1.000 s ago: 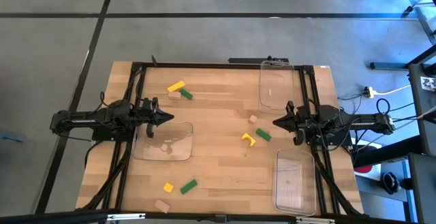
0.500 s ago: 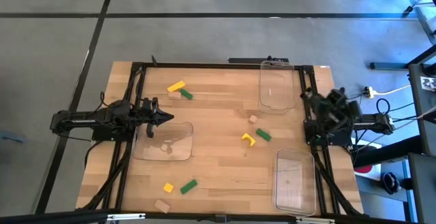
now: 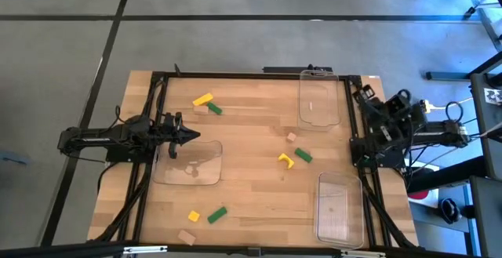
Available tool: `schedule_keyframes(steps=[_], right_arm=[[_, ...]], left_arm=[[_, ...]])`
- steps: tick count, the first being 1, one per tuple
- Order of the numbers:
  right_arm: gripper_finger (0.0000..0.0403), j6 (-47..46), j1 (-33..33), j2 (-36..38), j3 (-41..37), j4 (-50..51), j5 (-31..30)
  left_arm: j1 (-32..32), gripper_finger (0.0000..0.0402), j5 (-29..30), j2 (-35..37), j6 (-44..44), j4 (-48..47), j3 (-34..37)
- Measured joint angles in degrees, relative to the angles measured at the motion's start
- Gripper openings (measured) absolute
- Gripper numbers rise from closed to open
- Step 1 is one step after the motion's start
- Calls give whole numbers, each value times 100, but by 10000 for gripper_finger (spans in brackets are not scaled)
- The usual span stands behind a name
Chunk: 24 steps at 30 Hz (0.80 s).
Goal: Sort & place blocks by color
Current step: Put the right green block into the left transparent bin
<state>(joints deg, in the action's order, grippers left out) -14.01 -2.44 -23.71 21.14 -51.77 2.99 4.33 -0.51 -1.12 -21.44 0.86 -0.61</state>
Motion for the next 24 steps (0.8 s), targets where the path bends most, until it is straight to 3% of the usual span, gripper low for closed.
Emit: schedule_keyframes(steps=[4,8,11,13,17,24], right_arm=[[23,381,-2,-863,1066,471,899],[23,597,2,-1472,1962,608,907],[23,475,2,-1738,2521,1304,904],[24,361,0,-1849,2934,2253,654],[47,-127,2,-2038,3925,5090,-174],[174,-1073,-20,-2902,5460,8636,-231]], left_arm=[[-1,0,0,-1,0,0,0],[1,0,1,-1,0,0,1],[0,0,0,0,1,0,1],[1,0,0,1,1,0,-1],[0,0,0,0,-1,0,-1],[-1,0,0,1,1,0,-1]])
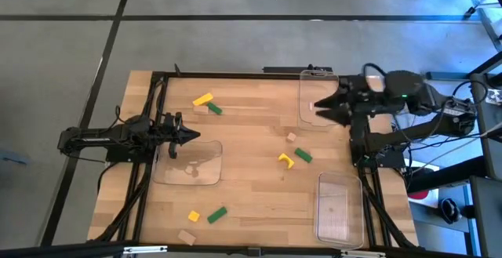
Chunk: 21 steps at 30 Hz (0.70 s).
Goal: Sort & place blocks by color
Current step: Put the right green block into the left transparent bin
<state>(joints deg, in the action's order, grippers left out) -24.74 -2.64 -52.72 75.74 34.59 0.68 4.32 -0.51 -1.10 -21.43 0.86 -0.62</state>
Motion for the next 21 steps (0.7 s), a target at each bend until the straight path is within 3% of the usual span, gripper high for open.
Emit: schedule_keyframes(steps=[5,11,15,21], right_arm=[[246,-777,-195,-676,584,1999,538],[251,-1969,-832,-1396,313,3844,622],[248,-2534,-1229,-1821,-379,3810,376],[247,-3646,-1376,-2459,-1665,2619,146]], left_arm=[[1,0,0,-2,-2,0,0],[0,0,0,0,-2,0,0],[1,0,0,-2,-1,0,1],[1,0,0,-1,0,0,1]])
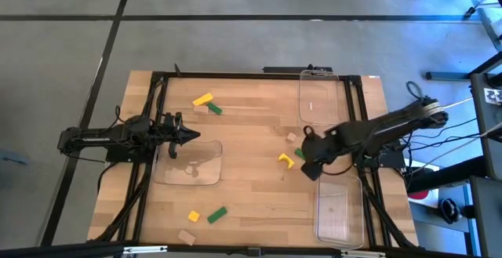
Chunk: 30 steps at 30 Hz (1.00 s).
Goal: Sort & place blocks by color
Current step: Put the right green block into the left transparent bin
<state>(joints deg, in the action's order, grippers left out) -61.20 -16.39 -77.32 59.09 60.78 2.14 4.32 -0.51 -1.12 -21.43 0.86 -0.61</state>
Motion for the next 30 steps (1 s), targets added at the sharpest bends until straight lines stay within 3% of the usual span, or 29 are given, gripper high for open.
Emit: schedule_keyframes(steps=[7,14,30], right_arm=[[247,-457,128,-696,-817,-911,-137],[247,-297,167,-1138,-840,-1202,-1038],[247,172,264,-1997,-805,-1325,-1075]], left_arm=[[0,0,0,-1,0,0,-1],[1,0,0,0,-1,0,0],[0,0,0,0,0,0,-1]])
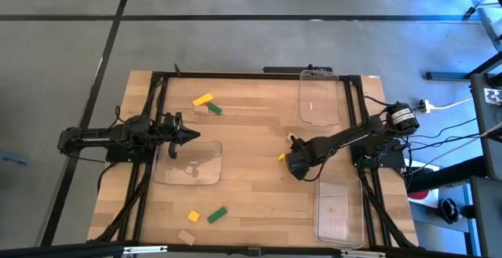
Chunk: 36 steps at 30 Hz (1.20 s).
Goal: Sort & place blocks by color
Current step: Put the right green block into the left transparent bin
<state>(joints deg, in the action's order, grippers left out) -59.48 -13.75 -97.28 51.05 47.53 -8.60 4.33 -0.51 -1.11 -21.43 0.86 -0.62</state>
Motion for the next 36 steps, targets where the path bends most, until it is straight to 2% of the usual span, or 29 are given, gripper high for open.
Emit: schedule_keyframes(steps=[3,6,14,18,20,26,31,33,36], right_arm=[[245,141,62,-25,-2,-21,77],[225,278,134,-30,-7,-42,163],[106,443,190,-34,-7,-104,298],[103,639,190,43,-16,11,312],[103,733,192,209,-68,401,303],[103,1044,-173,1394,-63,1133,298],[103,1108,-460,2531,-181,388,299],[103,1064,-514,2946,-380,-408,305],[103,1190,-527,3395,-865,-2240,65]], left_arm=[[-1,0,0,0,0,0,1],[0,0,0,1,-2,0,1],[-1,0,0,-1,-2,0,1],[-1,0,0,1,-2,0,0],[0,0,0,0,-1,0,1],[1,0,0,-1,-2,0,2],[0,0,0,0,-1,0,0],[-1,0,-2,-1,-2,0,0],[1,0,0,1,-2,0,2]])
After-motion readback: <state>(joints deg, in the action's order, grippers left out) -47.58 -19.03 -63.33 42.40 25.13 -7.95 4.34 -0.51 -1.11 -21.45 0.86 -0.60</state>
